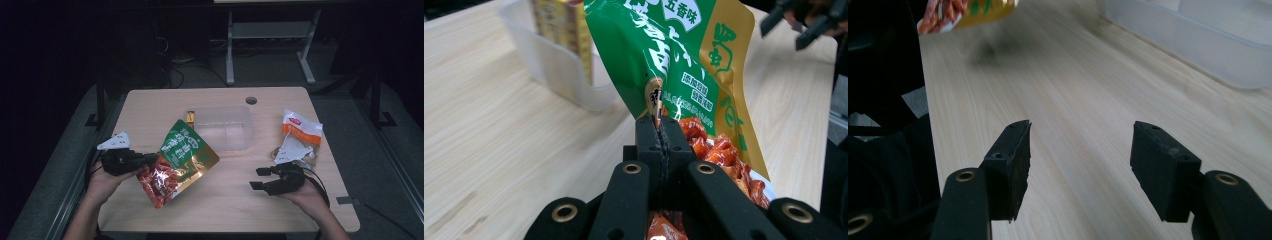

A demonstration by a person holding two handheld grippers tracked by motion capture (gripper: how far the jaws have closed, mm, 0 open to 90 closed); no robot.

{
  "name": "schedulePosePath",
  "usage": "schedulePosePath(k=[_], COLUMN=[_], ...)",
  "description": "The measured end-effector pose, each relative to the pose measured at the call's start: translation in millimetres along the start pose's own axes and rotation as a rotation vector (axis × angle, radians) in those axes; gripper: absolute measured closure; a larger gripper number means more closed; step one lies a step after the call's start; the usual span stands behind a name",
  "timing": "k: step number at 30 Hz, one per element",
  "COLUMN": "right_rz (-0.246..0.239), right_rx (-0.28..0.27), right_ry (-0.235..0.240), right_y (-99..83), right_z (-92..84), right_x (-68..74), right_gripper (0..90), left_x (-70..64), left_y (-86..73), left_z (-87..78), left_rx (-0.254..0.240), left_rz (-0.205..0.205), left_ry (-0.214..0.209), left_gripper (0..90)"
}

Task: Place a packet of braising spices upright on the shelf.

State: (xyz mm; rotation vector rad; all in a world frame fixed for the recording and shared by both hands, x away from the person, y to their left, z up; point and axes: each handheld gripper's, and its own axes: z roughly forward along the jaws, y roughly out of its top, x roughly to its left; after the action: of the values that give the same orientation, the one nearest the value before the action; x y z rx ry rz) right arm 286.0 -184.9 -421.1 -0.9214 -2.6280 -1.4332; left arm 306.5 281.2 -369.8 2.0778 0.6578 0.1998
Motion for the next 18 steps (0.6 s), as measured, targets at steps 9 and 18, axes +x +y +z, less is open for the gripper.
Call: schedulePosePath(k=[9, 18], right_rz=[-0.02, -0.04], right_rx=[-0.049, -0.076], right_ry=[0.058, 0.133], right_y=[20.2, 39.3], right_z=[-2.0, 9.5], right_x=[0.6, 2.5], right_gripper=[44.9, 47.9], left_x=[-19.0, -32.2], left_y=[9.7, 16.0], left_z=[26.0, 46.8], left_rx=[0.038, 0.082], left_rz=[0.069, 0.148], left_ry=[-0.046, -0.089], left_gripper=[89.8, 89.8])
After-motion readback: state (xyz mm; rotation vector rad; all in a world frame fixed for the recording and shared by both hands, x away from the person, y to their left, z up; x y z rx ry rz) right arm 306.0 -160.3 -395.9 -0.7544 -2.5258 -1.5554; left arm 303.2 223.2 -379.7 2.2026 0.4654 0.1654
